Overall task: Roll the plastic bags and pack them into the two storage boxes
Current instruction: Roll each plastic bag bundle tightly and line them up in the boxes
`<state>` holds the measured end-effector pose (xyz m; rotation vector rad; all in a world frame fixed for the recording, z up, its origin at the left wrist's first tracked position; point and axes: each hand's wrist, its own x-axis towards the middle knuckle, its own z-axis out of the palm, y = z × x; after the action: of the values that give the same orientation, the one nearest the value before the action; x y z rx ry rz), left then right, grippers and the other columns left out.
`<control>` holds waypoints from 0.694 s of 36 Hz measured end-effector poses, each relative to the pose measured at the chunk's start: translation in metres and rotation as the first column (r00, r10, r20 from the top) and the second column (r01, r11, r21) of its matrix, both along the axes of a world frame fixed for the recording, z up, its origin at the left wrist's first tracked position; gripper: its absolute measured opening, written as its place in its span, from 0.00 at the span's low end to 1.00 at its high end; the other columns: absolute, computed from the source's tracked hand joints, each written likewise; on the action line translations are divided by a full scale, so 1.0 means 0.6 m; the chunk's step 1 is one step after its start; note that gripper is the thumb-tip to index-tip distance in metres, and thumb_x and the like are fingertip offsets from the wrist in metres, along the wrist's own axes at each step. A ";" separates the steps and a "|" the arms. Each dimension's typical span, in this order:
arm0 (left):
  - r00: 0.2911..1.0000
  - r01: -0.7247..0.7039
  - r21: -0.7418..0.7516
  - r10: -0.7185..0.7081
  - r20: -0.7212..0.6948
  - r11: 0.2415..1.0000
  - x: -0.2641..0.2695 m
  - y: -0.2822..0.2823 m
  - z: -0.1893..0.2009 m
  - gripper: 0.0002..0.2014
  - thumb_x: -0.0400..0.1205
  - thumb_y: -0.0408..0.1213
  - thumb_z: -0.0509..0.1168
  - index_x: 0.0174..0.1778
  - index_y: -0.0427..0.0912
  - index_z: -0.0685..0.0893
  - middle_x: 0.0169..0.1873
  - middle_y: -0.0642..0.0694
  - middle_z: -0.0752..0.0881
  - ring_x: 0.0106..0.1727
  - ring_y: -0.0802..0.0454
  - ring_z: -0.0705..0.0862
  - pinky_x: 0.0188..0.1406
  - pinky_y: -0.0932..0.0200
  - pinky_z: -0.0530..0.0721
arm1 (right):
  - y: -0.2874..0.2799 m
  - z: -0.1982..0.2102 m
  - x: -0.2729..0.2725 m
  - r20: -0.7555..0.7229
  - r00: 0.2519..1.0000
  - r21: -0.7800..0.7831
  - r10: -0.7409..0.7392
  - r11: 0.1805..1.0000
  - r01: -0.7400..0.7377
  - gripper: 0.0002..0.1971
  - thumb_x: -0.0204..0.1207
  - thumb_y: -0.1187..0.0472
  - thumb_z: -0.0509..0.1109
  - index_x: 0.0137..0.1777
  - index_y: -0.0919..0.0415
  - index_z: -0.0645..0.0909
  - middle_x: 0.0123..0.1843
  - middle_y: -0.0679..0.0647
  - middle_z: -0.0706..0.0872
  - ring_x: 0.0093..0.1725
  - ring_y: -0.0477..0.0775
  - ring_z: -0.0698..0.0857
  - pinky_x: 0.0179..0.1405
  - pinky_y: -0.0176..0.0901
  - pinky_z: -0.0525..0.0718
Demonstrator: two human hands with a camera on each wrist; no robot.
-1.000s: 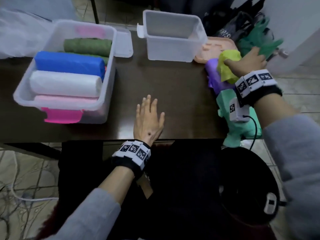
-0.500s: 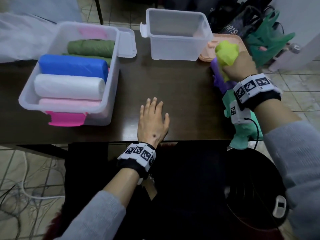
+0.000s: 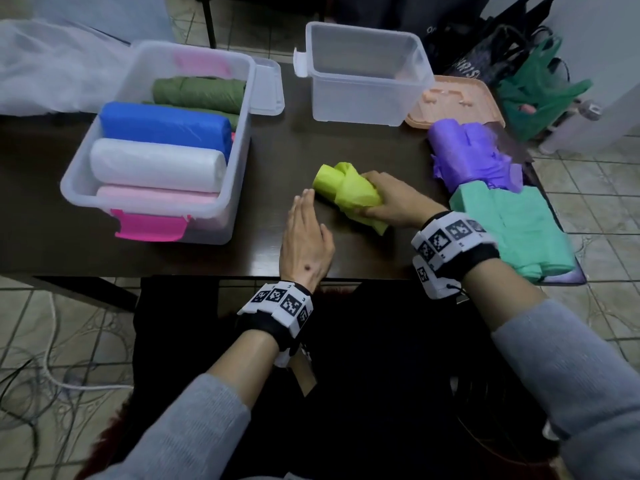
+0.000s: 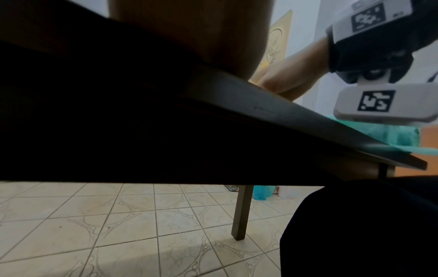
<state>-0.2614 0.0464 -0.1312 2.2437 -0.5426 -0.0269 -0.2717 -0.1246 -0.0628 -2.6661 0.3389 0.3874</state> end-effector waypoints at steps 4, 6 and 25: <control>0.998 0.023 0.087 -0.028 0.057 0.996 0.001 -0.003 -0.007 0.27 0.82 0.30 0.54 0.79 0.33 0.61 0.78 0.38 0.66 0.82 0.44 0.58 0.81 0.55 0.51 | -0.022 0.035 0.016 0.013 0.998 0.044 -0.064 0.997 0.064 0.23 0.77 0.55 0.71 0.69 0.62 0.75 0.66 0.60 0.81 0.64 0.59 0.79 0.61 0.43 0.75; 0.996 0.034 0.128 -0.044 0.076 0.991 0.000 -0.005 -0.008 0.25 0.83 0.32 0.55 0.78 0.33 0.64 0.78 0.38 0.68 0.82 0.44 0.59 0.81 0.54 0.51 | -0.036 0.047 0.026 0.180 0.968 0.010 -0.174 0.985 0.175 0.26 0.77 0.54 0.70 0.72 0.62 0.71 0.70 0.60 0.78 0.69 0.60 0.76 0.67 0.47 0.73; 0.998 0.041 0.160 -0.048 0.035 0.986 -0.004 -0.006 -0.001 0.27 0.84 0.38 0.55 0.78 0.31 0.61 0.81 0.36 0.57 0.84 0.42 0.50 0.82 0.52 0.46 | 0.058 0.014 0.039 -0.102 0.993 -0.214 -0.060 0.976 0.037 0.30 0.77 0.48 0.69 0.73 0.65 0.69 0.71 0.66 0.72 0.72 0.67 0.69 0.69 0.56 0.70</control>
<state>-0.2637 0.0431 -0.1319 2.3918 -0.6311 -0.0512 -0.2482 -0.0900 -0.0544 -2.8440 0.5038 0.5078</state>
